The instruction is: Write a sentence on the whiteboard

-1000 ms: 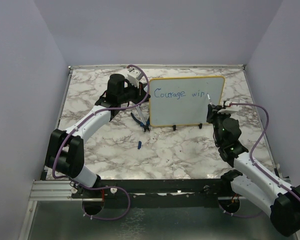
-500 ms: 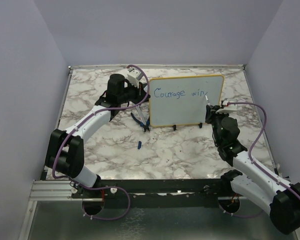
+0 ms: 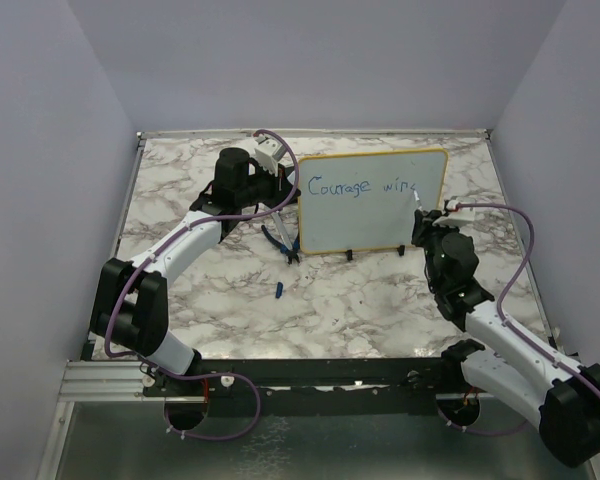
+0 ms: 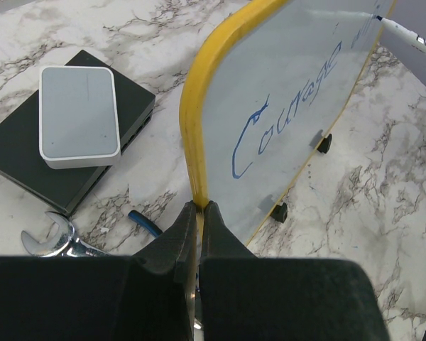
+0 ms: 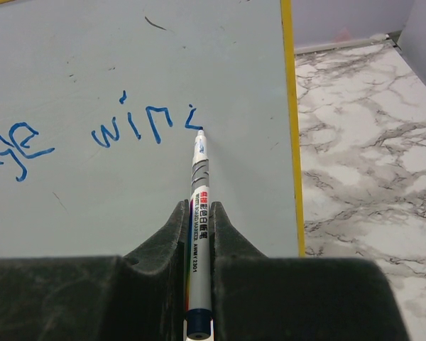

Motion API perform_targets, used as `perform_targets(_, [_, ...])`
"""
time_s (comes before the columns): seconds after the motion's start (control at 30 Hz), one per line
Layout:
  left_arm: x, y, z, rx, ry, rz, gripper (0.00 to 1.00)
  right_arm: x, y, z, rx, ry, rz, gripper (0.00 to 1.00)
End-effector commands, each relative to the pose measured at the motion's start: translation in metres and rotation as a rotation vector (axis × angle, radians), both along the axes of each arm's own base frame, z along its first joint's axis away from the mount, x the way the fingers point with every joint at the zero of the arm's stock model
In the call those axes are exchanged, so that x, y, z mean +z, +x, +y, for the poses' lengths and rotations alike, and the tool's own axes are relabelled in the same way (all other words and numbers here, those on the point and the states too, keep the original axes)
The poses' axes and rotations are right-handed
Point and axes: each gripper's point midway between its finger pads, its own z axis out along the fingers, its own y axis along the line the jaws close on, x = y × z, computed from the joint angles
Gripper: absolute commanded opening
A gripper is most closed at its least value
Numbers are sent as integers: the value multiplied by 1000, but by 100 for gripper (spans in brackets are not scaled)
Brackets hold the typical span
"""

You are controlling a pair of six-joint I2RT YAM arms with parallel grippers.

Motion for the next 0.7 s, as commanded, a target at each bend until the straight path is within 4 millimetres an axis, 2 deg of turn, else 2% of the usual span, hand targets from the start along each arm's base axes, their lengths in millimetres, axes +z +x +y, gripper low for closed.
perform_targets(0.0, [7, -6, 1, -10, 6, -23, 0, -4, 4, 3, 11, -16, 40, 1])
perform_targets(0.5, [7, -5, 1, -9, 5, -21, 0, -4, 3, 19, 114, -46, 35, 1])
perform_targets(0.67, [7, -5, 1, -9, 4, -20, 0, 1, -1, 12, 83, -32, 12, 1])
